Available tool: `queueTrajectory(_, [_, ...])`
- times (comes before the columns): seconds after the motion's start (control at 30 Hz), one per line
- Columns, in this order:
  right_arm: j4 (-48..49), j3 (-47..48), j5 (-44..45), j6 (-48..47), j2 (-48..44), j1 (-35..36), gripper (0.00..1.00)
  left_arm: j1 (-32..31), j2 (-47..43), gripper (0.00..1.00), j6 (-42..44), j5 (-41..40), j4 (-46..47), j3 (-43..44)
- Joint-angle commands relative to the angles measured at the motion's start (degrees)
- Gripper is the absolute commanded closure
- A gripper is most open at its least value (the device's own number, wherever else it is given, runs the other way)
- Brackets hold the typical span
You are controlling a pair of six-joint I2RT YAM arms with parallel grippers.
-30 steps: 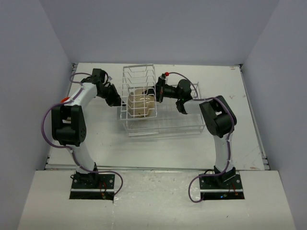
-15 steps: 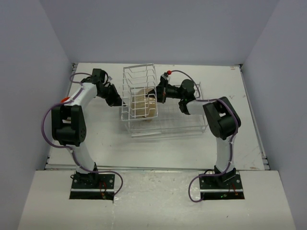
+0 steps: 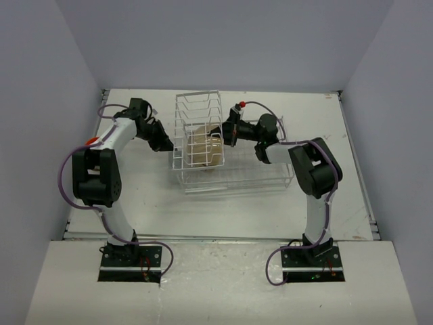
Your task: Unload the bowls from the dish rack
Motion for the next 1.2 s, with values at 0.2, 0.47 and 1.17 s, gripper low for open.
queueTrajectory(0.2, [28.2,5.8,2.6,5.3,-7.7,-2.1,1.00,0.6,-2.9,1.00,-0.3,2.1,1.5,-0.6])
queueTrajectory(0.47, [28.3,6.6,-0.3,4.9,-8.7,-3.7,1.00,0.7,-2.8,1.00,-0.1,2.0,1.4,-0.6])
queueTrajectory(1.17, [27.9,-1.4,-6.0,4.7,-14.7,-12.3,1.00,0.9,-2.2,1.00,-0.7,2.5,2.0,0.3])
